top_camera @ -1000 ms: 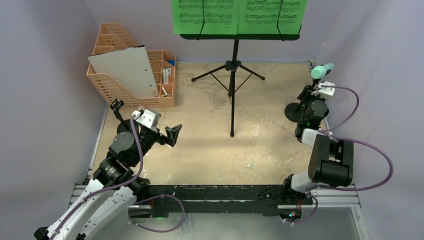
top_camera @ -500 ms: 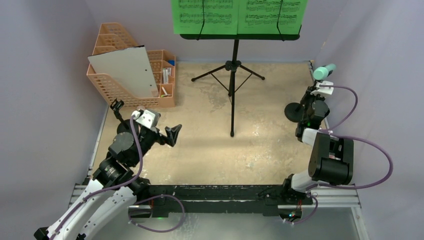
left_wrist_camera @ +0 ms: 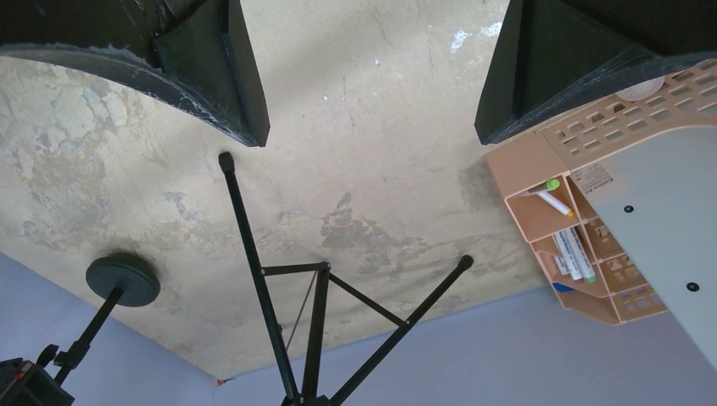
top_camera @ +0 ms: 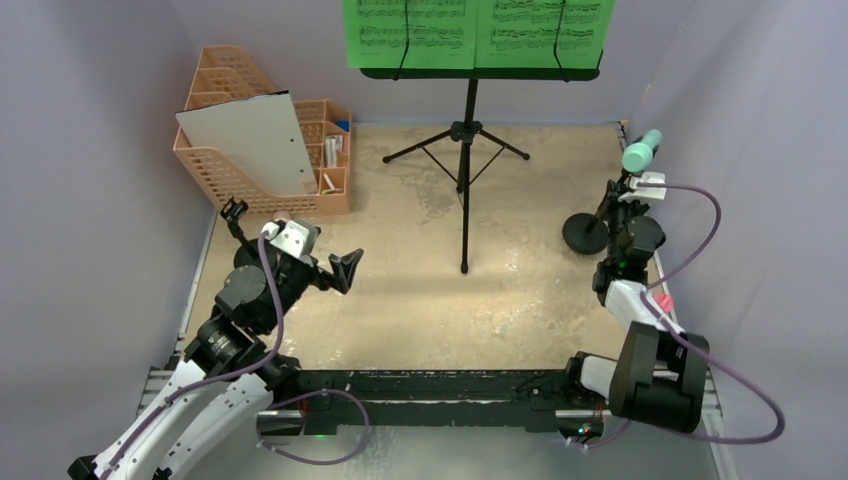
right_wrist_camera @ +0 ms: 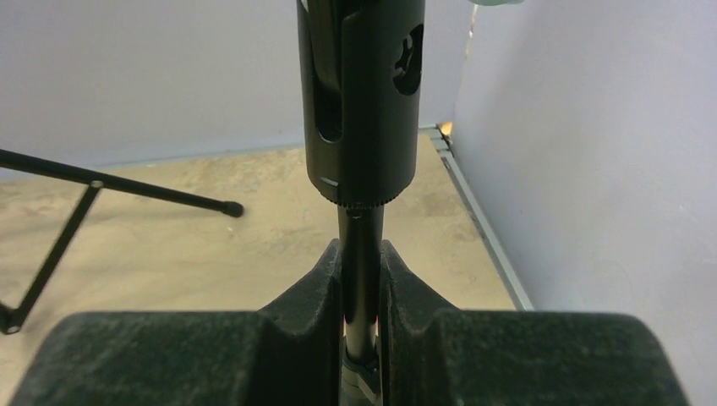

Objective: Pack up the instrument practice props
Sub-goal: Pick up the microphone stand with the microphone from the center of the board, then place the microphone stand with the microphone at the center of the board.

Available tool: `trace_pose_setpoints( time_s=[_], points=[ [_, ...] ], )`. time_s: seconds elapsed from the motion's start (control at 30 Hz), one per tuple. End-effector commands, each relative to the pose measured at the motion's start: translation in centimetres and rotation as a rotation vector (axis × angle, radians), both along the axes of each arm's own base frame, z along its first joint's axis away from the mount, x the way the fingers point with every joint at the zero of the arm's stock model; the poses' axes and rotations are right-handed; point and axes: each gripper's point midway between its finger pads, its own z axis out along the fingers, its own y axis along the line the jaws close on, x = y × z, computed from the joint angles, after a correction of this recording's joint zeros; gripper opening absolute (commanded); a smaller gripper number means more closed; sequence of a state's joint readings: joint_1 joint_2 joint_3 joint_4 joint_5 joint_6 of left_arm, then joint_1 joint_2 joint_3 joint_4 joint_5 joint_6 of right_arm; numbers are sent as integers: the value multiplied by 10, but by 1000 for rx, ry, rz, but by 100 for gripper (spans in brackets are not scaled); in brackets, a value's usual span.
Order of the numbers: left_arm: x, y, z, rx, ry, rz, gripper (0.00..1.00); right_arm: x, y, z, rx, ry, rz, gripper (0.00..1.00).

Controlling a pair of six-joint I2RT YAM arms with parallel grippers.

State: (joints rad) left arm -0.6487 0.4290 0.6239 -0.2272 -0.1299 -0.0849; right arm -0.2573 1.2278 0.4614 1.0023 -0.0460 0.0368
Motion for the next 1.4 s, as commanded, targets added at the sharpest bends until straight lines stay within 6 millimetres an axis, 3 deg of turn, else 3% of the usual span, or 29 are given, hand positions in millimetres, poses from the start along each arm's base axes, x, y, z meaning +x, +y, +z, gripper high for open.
trace_pose_setpoints(
  time_s=[0.0, 0.37, 0.67, 0.93, 1.27, 1.37],
  points=[
    [-2, -2, 4, 3, -22, -16, 99, -18, 26, 74, -69, -215, 93, 0],
    [0, -1, 2, 12, -21, -14, 99, -52, 104, 99, -57, -265, 276, 0],
    [2, -5, -1, 24, -13, -20, 99, -86, 172, 112, -68, -276, 555, 0],
    [7, -7, -8, 50, 5, -21, 99, -115, 222, 132, -52, -321, 774, 0],
    [10, -2, -7, 49, -2, 2, 98, -139, 281, 160, -18, -404, 983, 0],
    [9, -2, -5, 46, -7, -2, 99, -144, 302, 160, -2, -417, 1055, 0]
  ],
)
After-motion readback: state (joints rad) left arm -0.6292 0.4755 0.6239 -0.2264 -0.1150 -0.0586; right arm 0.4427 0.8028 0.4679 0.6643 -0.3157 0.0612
